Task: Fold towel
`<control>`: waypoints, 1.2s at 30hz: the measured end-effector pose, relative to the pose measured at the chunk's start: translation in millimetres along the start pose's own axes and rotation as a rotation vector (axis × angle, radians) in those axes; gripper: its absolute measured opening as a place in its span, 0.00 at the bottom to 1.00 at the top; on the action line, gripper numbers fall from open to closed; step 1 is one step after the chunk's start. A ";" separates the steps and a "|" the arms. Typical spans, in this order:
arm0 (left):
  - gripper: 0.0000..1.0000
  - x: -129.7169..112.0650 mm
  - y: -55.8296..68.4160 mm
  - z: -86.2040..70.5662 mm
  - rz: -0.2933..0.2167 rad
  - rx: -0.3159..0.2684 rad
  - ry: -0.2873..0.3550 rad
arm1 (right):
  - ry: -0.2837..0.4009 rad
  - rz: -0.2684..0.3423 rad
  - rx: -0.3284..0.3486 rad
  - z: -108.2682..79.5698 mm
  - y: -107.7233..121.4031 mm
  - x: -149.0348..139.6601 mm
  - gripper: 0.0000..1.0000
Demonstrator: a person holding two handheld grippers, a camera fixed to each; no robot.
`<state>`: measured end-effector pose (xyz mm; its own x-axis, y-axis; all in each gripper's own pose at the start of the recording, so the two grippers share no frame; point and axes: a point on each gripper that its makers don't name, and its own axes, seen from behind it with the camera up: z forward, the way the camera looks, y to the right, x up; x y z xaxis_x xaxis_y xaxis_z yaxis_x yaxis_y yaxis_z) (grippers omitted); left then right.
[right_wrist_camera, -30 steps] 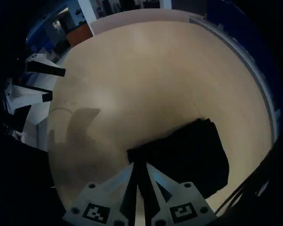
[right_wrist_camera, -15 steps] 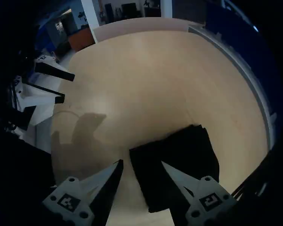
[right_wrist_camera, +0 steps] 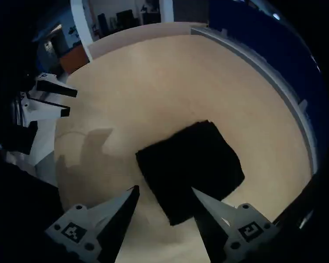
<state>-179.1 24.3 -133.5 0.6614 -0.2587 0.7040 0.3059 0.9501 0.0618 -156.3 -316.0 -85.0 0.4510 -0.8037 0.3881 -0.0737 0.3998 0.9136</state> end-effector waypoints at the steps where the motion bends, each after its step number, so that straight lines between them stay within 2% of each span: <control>1: 0.86 0.6 0.4 0.6 0.005 -0.002 -0.001 | 0.002 0.022 -0.010 -2.8 1.2 -5.5 0.82; 6: 0.86 3.6 2.7 3.1 0.026 -0.009 -0.006 | 0.011 0.116 -0.052 -15.1 6.2 -29.4 0.83; 11: 0.86 4.1 6.7 5.7 0.039 -0.018 -0.012 | 0.006 0.180 -0.072 -17.2 9.8 -49.0 0.83; 17: 0.86 4.6 11.2 6.6 0.051 -0.026 -0.014 | -0.002 0.203 -0.086 -11.7 11.8 -58.8 0.83; 21: 0.86 5.1 12.4 6.2 0.051 -0.026 -0.014 | -0.013 0.213 -0.099 -2.5 13.5 -65.6 0.78; 29: 0.86 5.4 10.3 4.1 0.043 -0.025 -0.013 | -0.019 0.264 -0.098 12.4 13.3 -70.5 0.53; 34: 0.86 4.8 10.0 4.1 0.043 -0.024 -0.014 | -0.013 0.286 -0.105 14.8 15.9 -70.1 0.30; 36: 0.86 4.8 9.9 4.4 0.044 -0.024 -0.014 | -0.011 0.290 -0.102 14.4 15.9 -69.6 0.25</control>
<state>-175.9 33.3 -126.4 0.6650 -0.2140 0.7155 0.2927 0.9561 0.0139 -201.6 -260.1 -95.8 0.4149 -0.6539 0.6327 -0.1079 0.6551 0.7478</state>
